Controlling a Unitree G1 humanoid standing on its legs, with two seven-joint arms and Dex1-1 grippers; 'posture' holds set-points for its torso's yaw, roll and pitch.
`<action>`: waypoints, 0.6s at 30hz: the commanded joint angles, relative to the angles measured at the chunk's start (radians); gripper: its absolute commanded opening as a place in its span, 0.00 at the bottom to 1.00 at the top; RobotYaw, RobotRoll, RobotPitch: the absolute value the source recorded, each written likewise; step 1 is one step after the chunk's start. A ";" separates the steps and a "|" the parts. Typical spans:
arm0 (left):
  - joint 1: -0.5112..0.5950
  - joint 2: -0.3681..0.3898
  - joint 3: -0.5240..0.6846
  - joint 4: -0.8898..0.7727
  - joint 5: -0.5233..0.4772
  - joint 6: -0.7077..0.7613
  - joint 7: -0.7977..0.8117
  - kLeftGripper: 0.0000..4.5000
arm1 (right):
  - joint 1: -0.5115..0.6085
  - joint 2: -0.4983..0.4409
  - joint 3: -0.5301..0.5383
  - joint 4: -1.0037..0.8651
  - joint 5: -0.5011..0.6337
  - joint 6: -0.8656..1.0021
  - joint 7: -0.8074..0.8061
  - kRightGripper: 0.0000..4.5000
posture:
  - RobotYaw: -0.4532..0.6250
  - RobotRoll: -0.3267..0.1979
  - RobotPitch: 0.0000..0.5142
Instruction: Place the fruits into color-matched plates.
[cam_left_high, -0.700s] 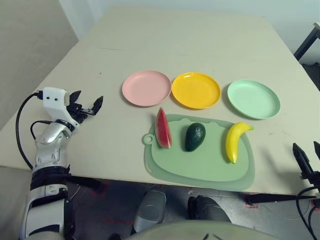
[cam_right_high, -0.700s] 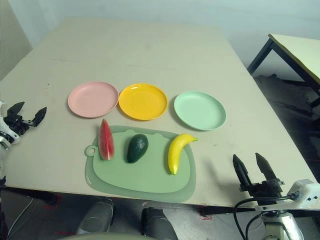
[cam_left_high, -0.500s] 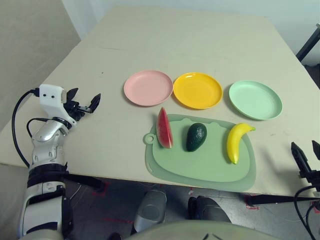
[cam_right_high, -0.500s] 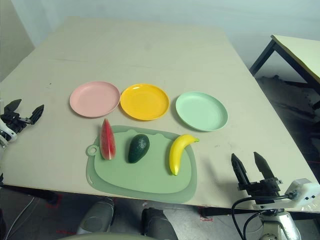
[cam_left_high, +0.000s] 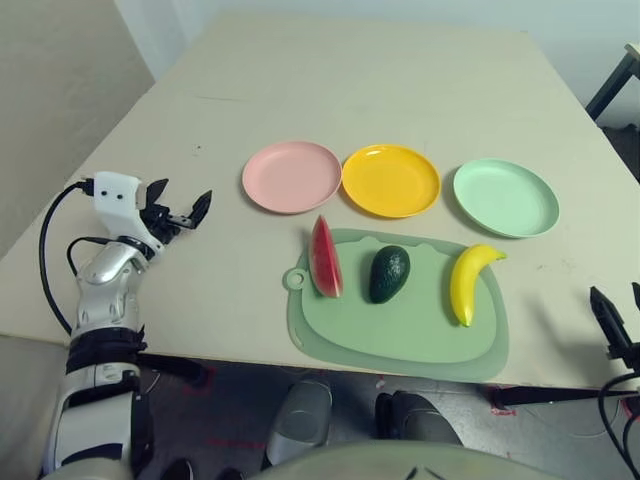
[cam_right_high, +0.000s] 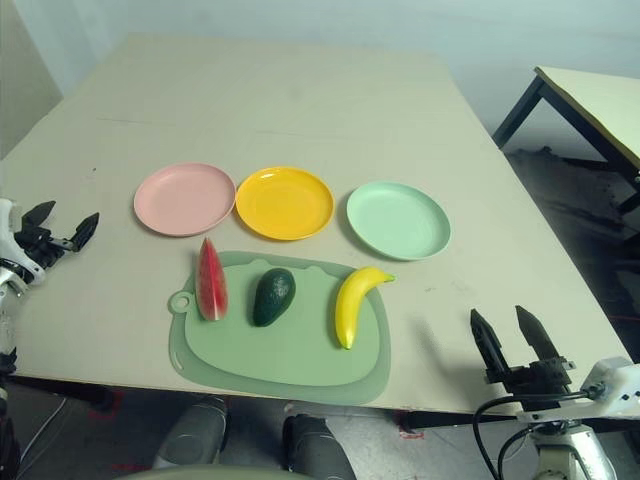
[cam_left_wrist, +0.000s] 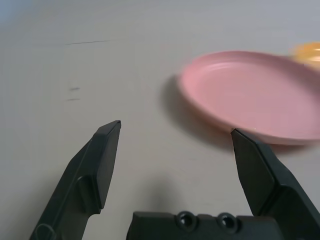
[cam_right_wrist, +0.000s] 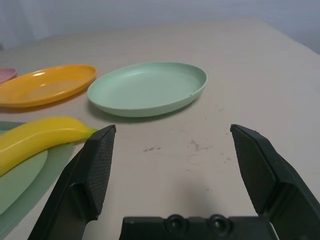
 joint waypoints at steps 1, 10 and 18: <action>-0.004 0.044 -0.028 -0.075 -0.088 0.080 -0.221 1.00 | 0.106 -0.040 0.001 -0.143 -0.027 0.045 -0.003 1.00 | 0.64 0.62 0.27; -0.024 0.100 -0.068 -0.153 -0.164 0.206 -0.484 1.00 | 0.250 -0.197 -0.014 -0.370 -0.307 -0.002 -0.117 1.00 | 0.55 0.62 0.29; -0.013 0.097 -0.056 -0.209 -0.200 0.250 -0.499 1.00 | 0.262 -0.515 -0.010 -0.640 -0.366 0.186 -0.005 1.00 | 0.54 0.62 0.28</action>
